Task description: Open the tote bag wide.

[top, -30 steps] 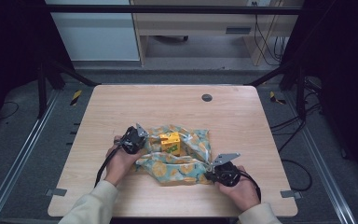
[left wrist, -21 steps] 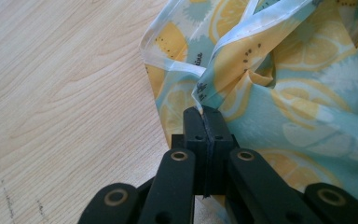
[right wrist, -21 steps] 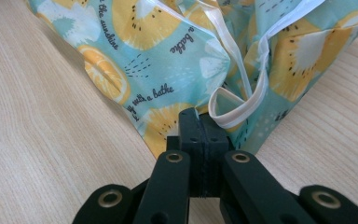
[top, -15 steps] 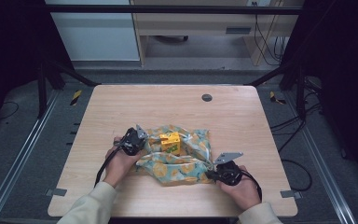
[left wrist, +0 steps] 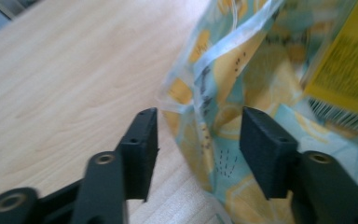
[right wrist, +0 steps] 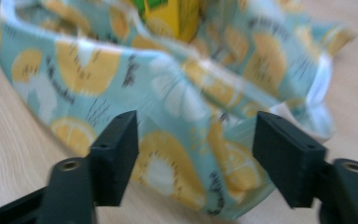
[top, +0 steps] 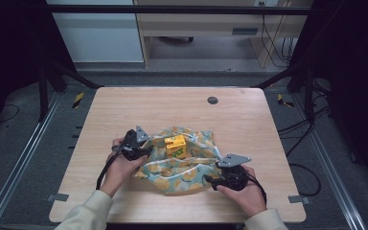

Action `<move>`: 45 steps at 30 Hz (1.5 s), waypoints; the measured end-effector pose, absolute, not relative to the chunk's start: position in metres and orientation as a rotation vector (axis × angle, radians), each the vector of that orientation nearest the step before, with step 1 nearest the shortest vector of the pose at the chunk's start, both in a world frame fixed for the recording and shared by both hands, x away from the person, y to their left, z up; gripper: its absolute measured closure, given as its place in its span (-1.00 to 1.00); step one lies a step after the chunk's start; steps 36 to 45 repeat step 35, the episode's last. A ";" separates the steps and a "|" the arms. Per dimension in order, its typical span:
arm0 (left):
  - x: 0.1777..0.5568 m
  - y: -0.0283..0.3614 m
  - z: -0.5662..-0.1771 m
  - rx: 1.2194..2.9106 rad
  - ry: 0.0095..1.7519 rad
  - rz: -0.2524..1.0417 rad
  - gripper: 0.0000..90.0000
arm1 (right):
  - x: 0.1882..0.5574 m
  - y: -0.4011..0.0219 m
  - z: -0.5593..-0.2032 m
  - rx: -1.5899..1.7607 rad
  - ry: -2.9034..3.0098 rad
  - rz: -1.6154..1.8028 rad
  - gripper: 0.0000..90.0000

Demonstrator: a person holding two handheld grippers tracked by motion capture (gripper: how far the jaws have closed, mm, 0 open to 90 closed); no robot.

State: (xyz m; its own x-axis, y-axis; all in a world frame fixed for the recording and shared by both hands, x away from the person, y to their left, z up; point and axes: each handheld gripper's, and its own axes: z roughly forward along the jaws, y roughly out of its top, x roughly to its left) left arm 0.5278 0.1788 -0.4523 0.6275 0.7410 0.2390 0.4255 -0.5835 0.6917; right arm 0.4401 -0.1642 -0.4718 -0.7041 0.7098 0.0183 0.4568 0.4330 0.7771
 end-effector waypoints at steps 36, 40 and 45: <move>0.460 0.282 -0.465 2.102 1.079 0.631 -0.79 | 0.463 -0.221 -0.474 1.468 1.931 0.865 -0.76; 0.460 0.282 -0.465 2.102 1.079 0.631 -0.79 | 0.463 -0.221 -0.474 1.468 1.931 0.865 -0.76; 0.460 0.282 -0.465 2.102 1.079 0.631 -0.79 | 0.463 -0.221 -0.474 1.468 1.931 0.865 -0.76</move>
